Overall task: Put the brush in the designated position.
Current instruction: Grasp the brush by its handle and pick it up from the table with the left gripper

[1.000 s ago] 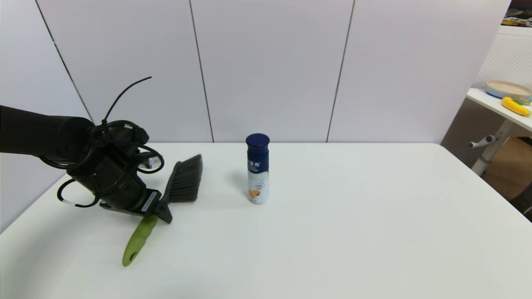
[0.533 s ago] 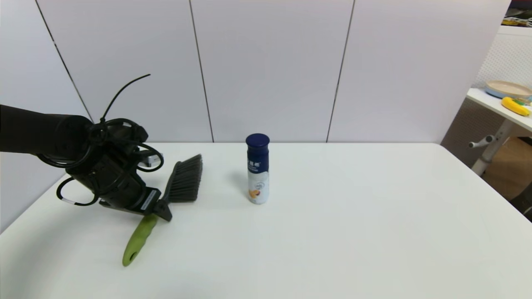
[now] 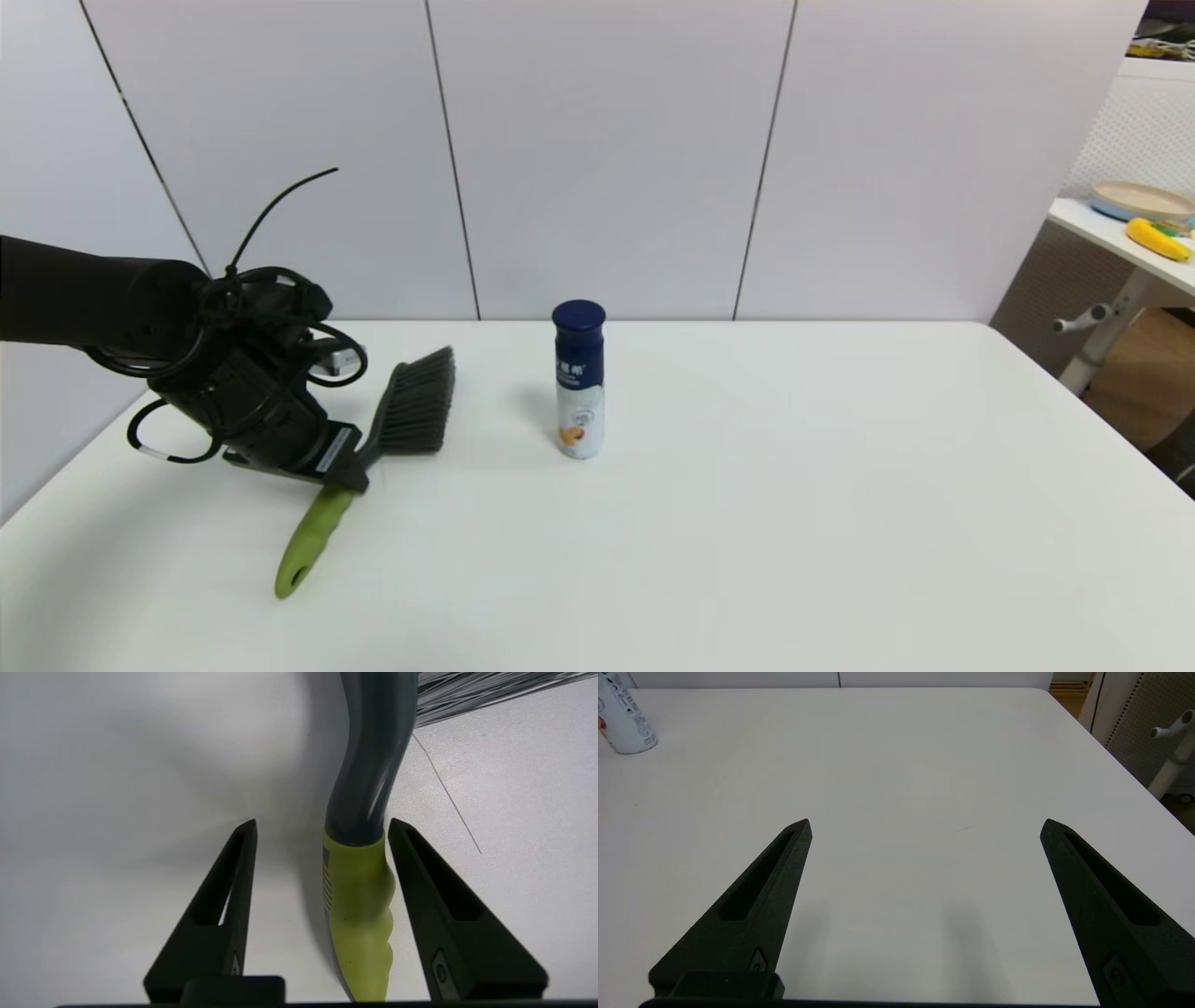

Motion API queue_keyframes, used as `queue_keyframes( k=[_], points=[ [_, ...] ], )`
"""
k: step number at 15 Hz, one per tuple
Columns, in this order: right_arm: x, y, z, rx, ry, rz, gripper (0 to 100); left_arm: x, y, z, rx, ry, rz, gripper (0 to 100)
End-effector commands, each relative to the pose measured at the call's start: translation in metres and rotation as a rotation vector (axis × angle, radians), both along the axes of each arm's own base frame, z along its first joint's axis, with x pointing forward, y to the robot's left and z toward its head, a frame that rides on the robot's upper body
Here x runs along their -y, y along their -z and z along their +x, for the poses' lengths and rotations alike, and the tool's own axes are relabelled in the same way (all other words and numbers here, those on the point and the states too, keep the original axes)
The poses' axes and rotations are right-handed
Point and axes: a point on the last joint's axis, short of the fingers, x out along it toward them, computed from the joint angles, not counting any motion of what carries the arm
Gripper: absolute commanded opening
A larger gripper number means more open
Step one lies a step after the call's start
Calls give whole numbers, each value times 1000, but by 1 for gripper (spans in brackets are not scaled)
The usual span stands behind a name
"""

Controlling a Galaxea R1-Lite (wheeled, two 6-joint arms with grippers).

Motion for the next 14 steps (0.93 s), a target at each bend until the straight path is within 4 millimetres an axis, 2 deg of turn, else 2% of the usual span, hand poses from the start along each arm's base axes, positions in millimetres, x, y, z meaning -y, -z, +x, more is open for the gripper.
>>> queue_keyframes(
  k=[1, 9, 12, 14],
  points=[
    [0, 0, 0, -3, 0, 0, 100, 0, 1, 0, -5, 1, 1, 0],
    [0, 0, 0, -3, 0, 0, 100, -1, 0, -1, -5, 16, 6, 0],
    [0, 0, 0, -3, 0, 0, 100, -1, -10, -5, 28, 23, 5, 0],
    [0, 0, 0, -3, 0, 0, 100, -1, -24, -9, 74, 24, 0, 0]
  ],
)
